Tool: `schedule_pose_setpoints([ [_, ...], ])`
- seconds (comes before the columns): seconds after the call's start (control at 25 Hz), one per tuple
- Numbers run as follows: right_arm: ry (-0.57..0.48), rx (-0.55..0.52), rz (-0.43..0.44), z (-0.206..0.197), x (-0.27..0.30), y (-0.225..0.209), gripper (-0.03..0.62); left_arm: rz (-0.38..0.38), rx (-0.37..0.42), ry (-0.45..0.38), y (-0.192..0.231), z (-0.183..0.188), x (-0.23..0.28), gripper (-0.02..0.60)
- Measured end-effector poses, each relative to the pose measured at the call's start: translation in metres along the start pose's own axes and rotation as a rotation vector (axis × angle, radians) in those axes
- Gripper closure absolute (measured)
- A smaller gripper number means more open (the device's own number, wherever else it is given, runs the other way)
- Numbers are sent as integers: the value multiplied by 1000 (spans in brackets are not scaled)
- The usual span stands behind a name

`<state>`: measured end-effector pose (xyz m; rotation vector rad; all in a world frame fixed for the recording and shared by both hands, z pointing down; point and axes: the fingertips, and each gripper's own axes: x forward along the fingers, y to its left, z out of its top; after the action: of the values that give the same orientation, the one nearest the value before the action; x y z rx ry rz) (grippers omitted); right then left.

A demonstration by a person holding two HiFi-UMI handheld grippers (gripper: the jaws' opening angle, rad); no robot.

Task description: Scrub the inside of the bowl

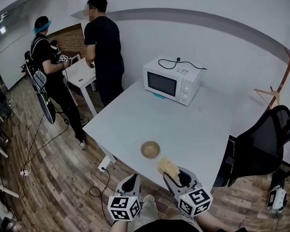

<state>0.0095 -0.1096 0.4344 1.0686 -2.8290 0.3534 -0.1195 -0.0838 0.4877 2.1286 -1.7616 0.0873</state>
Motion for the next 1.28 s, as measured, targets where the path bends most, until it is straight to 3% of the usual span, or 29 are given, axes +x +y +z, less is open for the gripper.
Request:
schedule_pose_setpoints([
  [0.68, 31, 38, -140, -9, 110, -60, 411, -130, 73, 178, 84, -3, 148, 561],
  [0.96, 57, 56, -182, -24, 131, -75, 411, -225, 15, 287, 99, -30, 189, 560],
  [1.0, 62, 56, -188, -25, 132, -77, 411, -239, 6, 300, 100, -33, 195, 552],
  [1.08, 71, 55, -199, -26, 135, -79, 411, -261, -1, 325, 102, -38, 206, 469],
  [1.28, 83, 75, -237, -33, 137, -89, 411, -307, -37, 412, 105, -62, 233, 469],
])
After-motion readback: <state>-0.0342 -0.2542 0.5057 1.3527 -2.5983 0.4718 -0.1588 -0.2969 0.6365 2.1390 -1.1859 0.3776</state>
